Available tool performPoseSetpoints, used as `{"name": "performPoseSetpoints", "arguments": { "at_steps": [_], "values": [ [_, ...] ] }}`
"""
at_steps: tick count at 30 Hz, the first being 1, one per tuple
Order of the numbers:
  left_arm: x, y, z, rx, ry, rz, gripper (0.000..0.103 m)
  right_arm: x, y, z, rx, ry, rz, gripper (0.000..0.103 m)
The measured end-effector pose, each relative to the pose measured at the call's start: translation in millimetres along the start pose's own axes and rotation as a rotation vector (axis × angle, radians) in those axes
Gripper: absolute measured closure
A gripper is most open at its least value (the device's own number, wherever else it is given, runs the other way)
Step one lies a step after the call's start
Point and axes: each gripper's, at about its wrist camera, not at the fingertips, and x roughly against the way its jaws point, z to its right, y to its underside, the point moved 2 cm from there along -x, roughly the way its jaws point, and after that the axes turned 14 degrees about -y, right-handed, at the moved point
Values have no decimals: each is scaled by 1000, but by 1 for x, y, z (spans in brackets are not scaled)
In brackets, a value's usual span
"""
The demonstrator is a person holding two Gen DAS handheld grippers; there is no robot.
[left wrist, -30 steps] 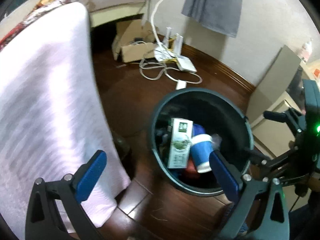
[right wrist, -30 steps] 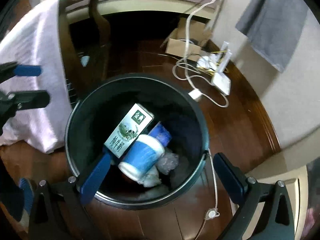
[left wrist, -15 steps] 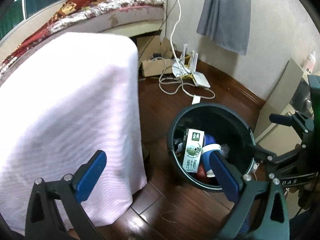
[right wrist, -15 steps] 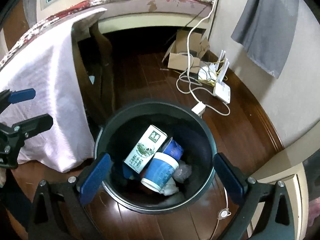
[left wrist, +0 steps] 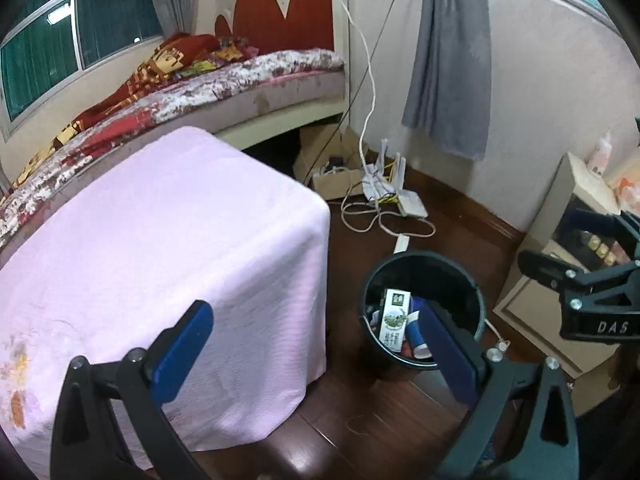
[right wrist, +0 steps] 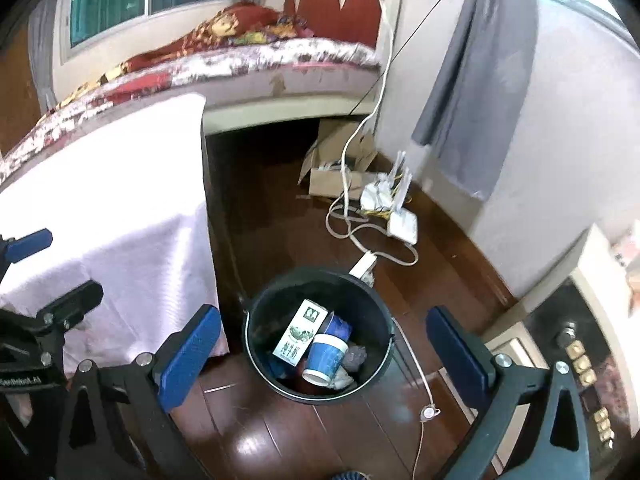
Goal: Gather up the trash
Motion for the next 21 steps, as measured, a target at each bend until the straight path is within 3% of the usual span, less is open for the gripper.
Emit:
{"name": "performPoseSetpoints", "arguments": {
  "at_steps": [12,21],
  "values": [
    [79,-4,-17,5,-6,129,0,83,3,-35,-4,6,72,0],
    [117,2,-22,26,-6,168,0,135,14,-51,5,-1,144,0]
  ]
}}
